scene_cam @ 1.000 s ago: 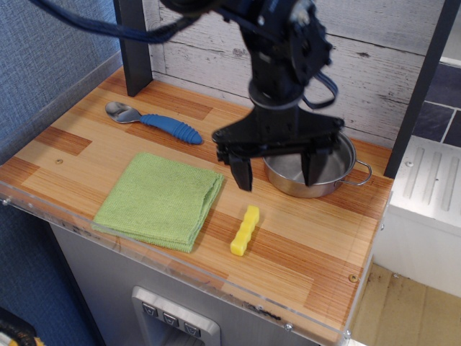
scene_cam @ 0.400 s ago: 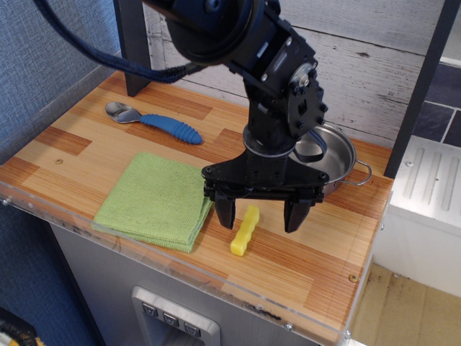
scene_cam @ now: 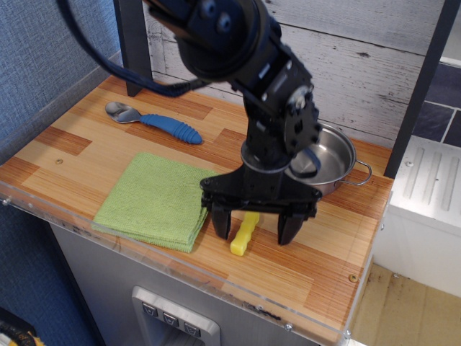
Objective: Put the french fry to the right of the cloth.
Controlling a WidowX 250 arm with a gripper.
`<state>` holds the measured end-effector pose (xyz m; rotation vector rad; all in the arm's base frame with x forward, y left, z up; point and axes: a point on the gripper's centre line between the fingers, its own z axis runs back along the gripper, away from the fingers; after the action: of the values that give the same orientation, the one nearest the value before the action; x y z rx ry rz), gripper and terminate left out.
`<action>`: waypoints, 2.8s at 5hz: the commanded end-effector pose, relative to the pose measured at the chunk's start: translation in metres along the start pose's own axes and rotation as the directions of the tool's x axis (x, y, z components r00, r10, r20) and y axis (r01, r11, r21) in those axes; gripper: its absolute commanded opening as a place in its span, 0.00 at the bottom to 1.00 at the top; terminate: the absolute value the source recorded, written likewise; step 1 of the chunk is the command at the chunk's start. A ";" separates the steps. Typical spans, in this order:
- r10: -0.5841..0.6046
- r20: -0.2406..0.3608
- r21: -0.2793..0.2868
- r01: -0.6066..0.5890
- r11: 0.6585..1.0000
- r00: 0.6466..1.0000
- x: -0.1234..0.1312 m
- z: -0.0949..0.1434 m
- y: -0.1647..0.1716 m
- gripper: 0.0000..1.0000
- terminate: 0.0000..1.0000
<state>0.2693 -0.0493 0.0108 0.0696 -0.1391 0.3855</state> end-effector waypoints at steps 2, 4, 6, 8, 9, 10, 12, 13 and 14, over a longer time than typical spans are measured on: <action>-0.022 0.011 0.002 0.022 1.000 1.000 0.003 -0.007 -0.001 0.00 0.00; -0.025 0.018 0.003 0.025 1.000 1.000 0.004 -0.004 -0.002 0.00 0.00; 0.059 0.030 -0.037 -0.057 0.998 0.998 0.002 0.017 0.001 0.00 0.00; 0.181 0.060 -0.099 -0.175 0.980 0.982 0.024 0.049 0.011 0.00 0.00; 0.316 0.075 -0.124 -0.306 0.944 0.946 0.043 0.058 0.025 0.00 0.00; 0.386 0.070 -0.157 -0.372 0.915 0.920 0.070 0.059 0.035 0.00 0.00; 0.516 0.064 -0.175 -0.500 0.848 0.854 0.109 0.042 0.055 0.00 0.00; 0.592 0.065 -0.169 -0.575 0.800 0.804 0.126 0.026 0.066 0.00 0.00; 0.629 0.073 -0.163 -0.613 0.773 0.774 0.141 0.012 0.071 0.00 0.00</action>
<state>0.3712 0.0605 0.0291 -0.0723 -0.2603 1.0438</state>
